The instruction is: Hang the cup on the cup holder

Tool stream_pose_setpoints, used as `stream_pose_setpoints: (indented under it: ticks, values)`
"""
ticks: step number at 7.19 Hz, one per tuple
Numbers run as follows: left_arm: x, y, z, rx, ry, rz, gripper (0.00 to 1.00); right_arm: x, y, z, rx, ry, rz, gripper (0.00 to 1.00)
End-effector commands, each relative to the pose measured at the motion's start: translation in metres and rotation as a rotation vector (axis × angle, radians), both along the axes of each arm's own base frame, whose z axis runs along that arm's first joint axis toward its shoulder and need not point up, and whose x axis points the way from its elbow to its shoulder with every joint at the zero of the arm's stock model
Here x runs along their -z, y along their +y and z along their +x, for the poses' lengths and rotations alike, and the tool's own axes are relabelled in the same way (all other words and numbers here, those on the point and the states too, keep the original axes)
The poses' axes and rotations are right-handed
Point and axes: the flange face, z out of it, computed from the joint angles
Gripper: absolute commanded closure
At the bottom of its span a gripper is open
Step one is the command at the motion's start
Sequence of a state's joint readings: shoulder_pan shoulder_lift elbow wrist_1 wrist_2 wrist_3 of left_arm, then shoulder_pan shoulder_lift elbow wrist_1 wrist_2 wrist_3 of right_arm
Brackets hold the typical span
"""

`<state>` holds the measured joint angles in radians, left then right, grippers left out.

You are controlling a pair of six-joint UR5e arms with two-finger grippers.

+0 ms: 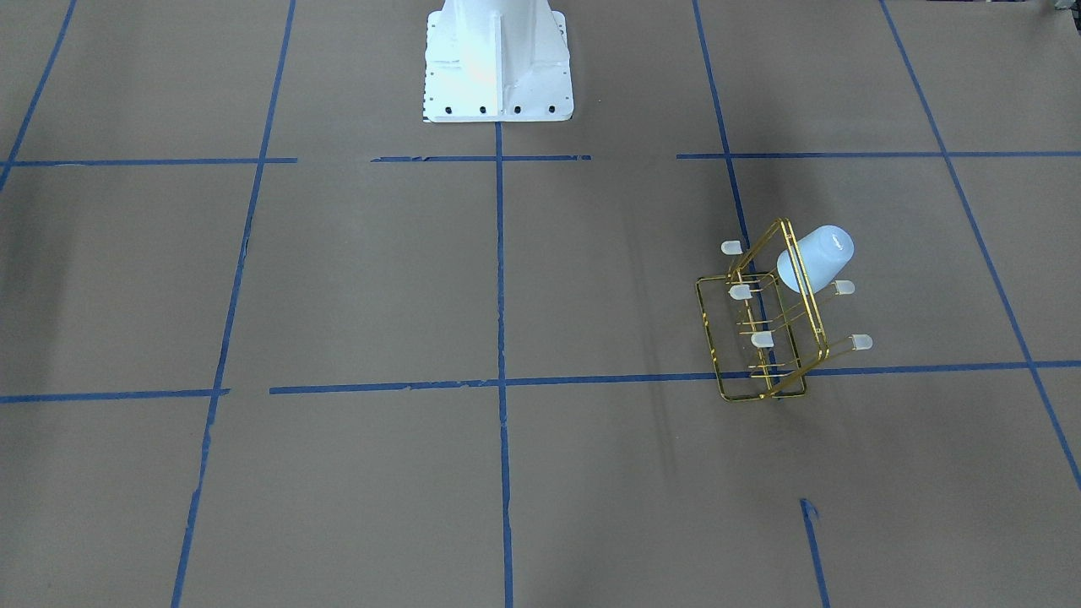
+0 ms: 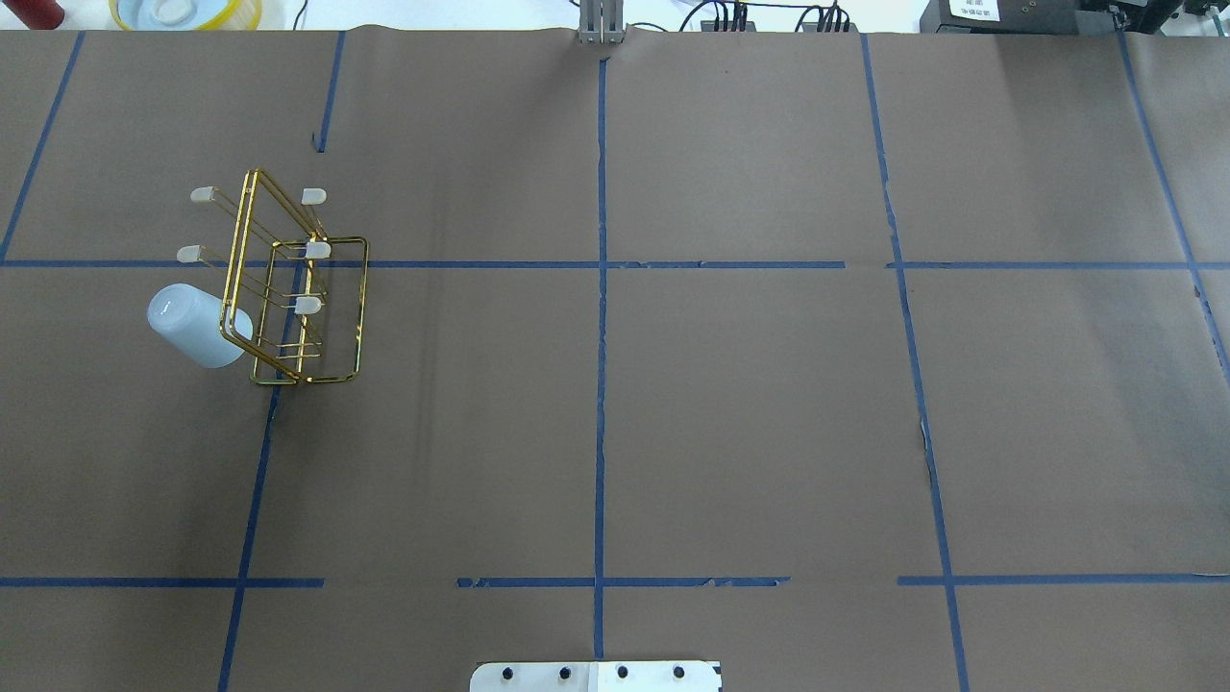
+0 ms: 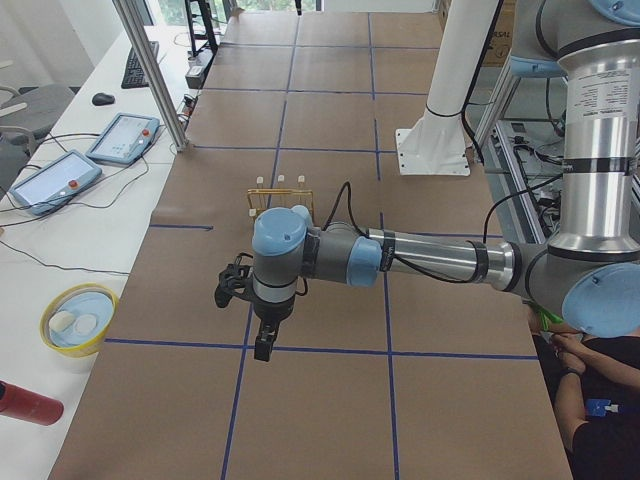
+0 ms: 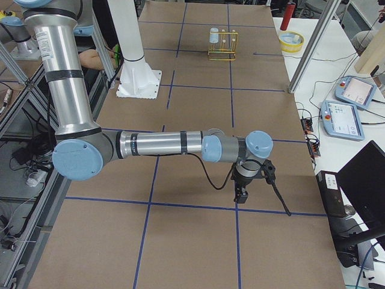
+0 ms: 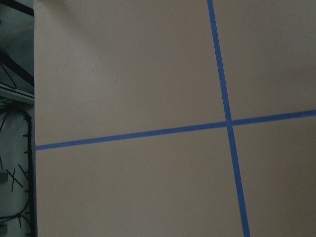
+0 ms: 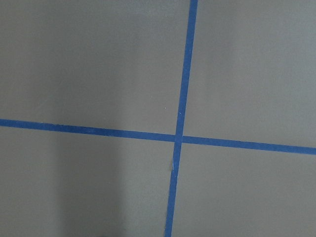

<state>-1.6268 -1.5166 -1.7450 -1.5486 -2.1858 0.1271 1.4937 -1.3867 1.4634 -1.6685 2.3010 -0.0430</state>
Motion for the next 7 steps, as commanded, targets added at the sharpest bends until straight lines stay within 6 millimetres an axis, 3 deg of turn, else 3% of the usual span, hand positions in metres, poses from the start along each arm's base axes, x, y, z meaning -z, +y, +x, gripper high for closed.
stream_pose_setpoints:
  ticks: [1,4,7]
  values:
    - [-0.012,0.006,0.006,-0.078,0.106,-0.025,0.00,0.000,0.000,0.000,0.000,0.000,0.001,0.00]
    - [-0.044,0.009,0.015,-0.079,0.185,-0.086,0.00,0.000,0.000,-0.001,0.001,0.000,0.001,0.00]
    - [-0.038,0.001,0.015,-0.078,0.184,-0.076,0.00,0.000,0.000,0.000,0.000,0.000,0.001,0.00]
